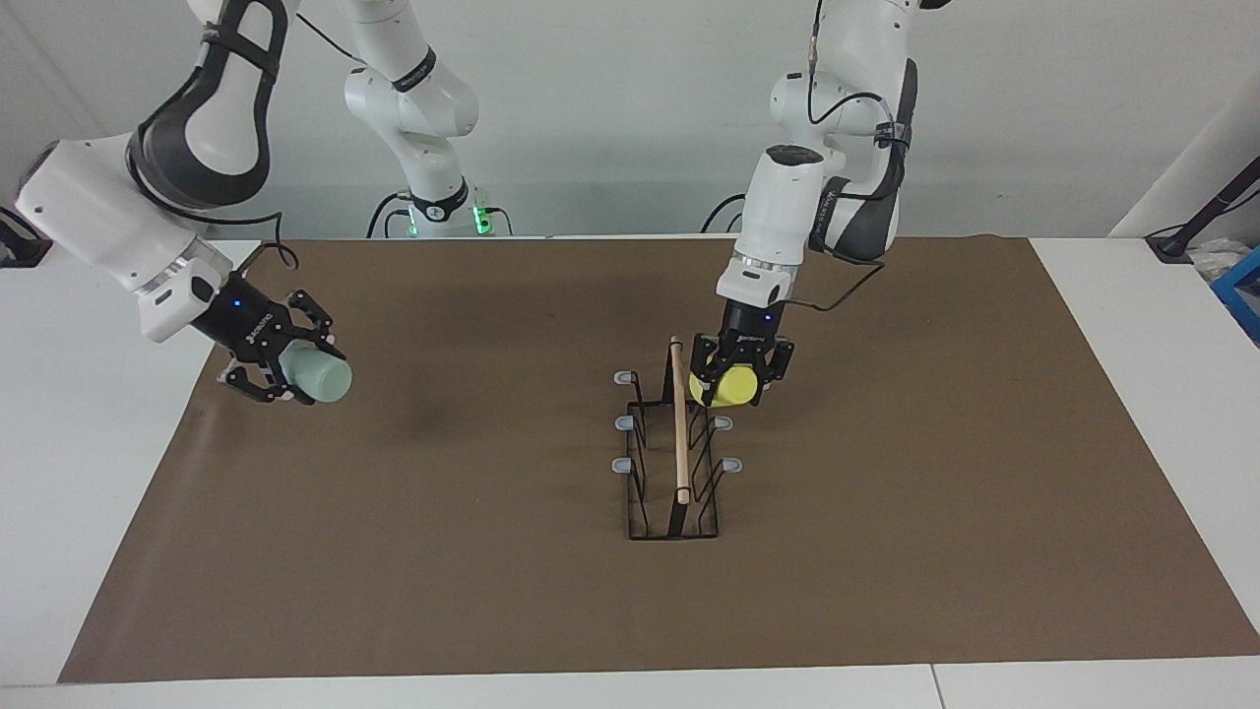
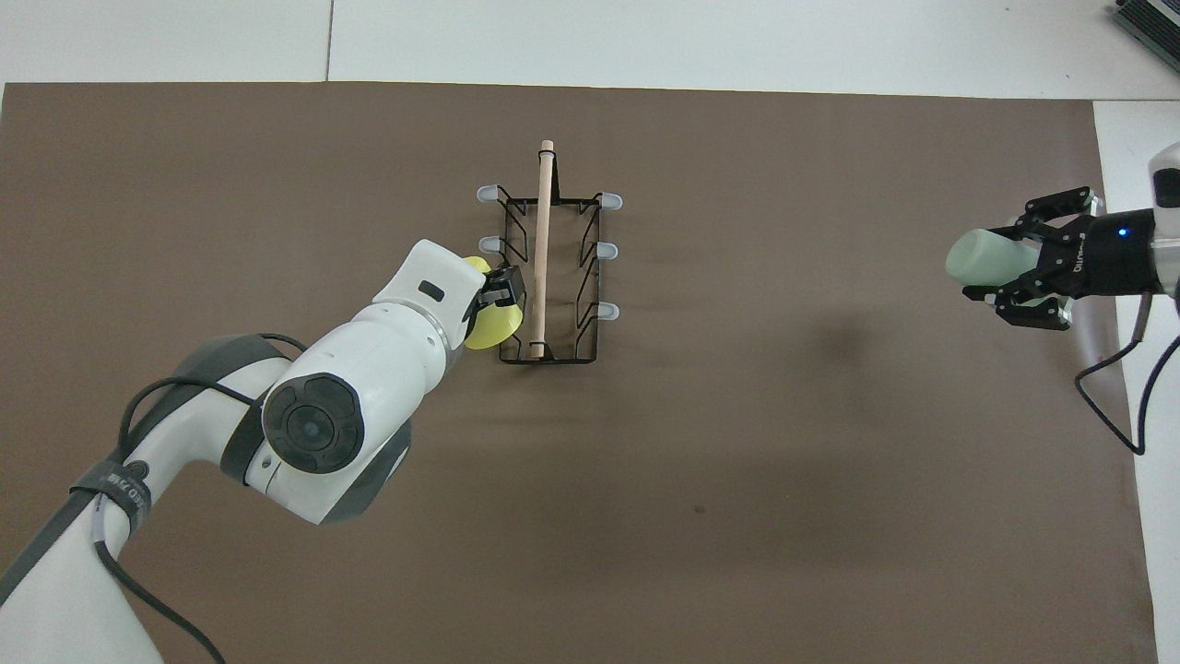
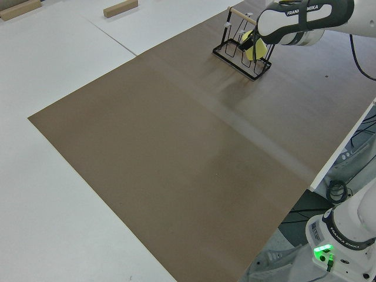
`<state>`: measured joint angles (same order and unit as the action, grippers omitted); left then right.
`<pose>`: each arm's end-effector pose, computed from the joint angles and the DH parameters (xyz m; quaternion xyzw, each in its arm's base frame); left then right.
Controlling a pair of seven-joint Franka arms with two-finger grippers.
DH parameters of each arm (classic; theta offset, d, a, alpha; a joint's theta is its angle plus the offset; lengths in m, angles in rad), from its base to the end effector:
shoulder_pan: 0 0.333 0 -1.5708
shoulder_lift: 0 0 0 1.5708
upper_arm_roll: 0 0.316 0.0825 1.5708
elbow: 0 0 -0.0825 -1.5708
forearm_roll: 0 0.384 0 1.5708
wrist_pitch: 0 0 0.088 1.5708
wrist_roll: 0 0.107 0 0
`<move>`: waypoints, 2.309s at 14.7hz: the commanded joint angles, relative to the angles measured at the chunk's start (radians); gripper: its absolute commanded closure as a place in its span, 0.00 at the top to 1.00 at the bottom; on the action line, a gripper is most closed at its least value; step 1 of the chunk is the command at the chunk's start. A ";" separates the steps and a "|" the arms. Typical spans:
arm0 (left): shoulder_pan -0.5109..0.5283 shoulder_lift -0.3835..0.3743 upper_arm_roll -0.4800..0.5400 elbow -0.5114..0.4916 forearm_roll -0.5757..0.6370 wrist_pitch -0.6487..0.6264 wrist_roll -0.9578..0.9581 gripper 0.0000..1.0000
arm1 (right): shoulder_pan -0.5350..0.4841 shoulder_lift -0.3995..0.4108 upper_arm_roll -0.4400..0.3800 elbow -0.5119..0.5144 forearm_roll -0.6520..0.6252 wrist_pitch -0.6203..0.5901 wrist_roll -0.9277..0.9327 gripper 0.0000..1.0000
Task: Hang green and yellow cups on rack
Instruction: 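Withdraw the left gripper while the right gripper carries the green cup toward the rack, then lower the green cup onto a rack peg and open the right gripper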
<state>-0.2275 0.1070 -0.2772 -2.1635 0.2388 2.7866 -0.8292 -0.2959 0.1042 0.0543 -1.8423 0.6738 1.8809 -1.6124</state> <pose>0.5135 -0.2925 0.4063 0.9628 0.0635 0.2356 0.1156 0.5831 -0.0965 0.4776 -0.7999 -0.5104 -0.2324 0.2134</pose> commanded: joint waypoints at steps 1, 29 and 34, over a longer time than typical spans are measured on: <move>0.007 -0.027 -0.008 0.030 0.017 -0.111 0.005 1.00 | -0.055 -0.056 0.012 -0.073 0.218 -0.092 -0.099 0.06; 0.135 -0.072 0.303 0.565 -0.263 -1.097 0.978 1.00 | 0.624 0.095 0.012 -0.407 1.825 0.099 -0.906 0.08; 0.143 -0.072 0.303 0.585 -0.262 -1.151 0.978 1.00 | 0.632 0.144 0.012 -0.425 1.856 0.076 -0.994 0.09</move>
<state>-0.0941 0.0123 0.0288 -1.6264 -0.0068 1.6830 0.1334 0.3444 0.2475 0.0588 -2.2524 2.5023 1.9687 -2.5648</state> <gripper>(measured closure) 0.000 0.313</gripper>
